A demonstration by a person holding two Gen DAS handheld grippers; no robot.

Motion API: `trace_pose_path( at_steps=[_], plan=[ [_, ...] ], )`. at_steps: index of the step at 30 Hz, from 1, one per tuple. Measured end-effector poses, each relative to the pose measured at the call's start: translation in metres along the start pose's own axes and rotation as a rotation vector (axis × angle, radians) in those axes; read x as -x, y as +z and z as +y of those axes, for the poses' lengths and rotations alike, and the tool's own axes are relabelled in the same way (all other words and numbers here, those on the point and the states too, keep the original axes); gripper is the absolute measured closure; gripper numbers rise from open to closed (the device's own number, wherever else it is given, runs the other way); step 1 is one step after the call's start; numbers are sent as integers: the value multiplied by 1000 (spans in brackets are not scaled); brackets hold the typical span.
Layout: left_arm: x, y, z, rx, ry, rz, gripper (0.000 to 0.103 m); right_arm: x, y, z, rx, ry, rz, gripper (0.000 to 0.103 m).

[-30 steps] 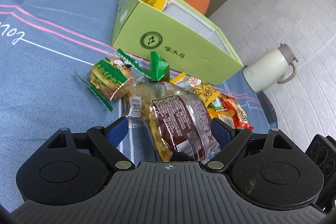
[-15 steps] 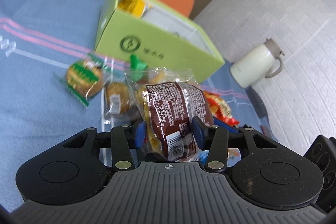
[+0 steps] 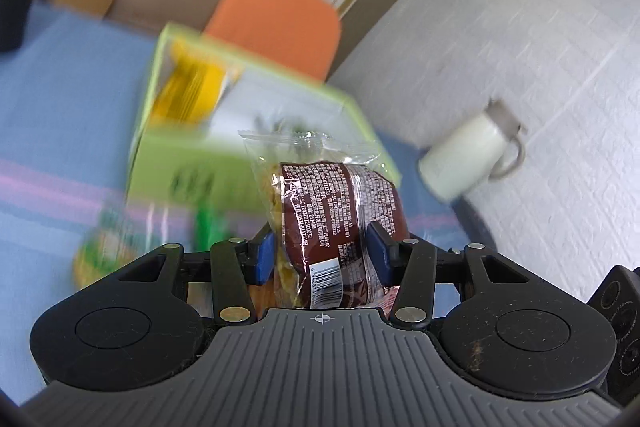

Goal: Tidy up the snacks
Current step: 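Carry the bread pack into the green box and release it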

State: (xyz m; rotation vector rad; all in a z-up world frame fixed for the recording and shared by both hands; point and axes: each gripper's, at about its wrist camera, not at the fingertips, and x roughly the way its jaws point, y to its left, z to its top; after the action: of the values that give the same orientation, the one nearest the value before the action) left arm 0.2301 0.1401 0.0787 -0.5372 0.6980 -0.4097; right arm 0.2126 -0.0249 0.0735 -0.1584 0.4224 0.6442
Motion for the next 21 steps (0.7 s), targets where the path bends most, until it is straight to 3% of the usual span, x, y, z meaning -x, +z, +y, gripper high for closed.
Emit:
trace_pose_path(
  at_steps=[7,14,15,18,21],
  plan=[
    [-61,89,-4,-62,66,-21,75,-76,55,-71,17,9,51,2],
    [-118,107,22,-72,147,56,73,-123,43,-102,8,21,153,2],
    [-121,106,25,-79,157,56,69,-124,41,-104,-1,26,156,2],
    [-116,102,26,-97,178,17,37,-115,38,-109,-25,8,135,2],
    [-94,99,19,-127,184,-53,32,-90,42,-109,-38,-7,79,2]
  ],
)
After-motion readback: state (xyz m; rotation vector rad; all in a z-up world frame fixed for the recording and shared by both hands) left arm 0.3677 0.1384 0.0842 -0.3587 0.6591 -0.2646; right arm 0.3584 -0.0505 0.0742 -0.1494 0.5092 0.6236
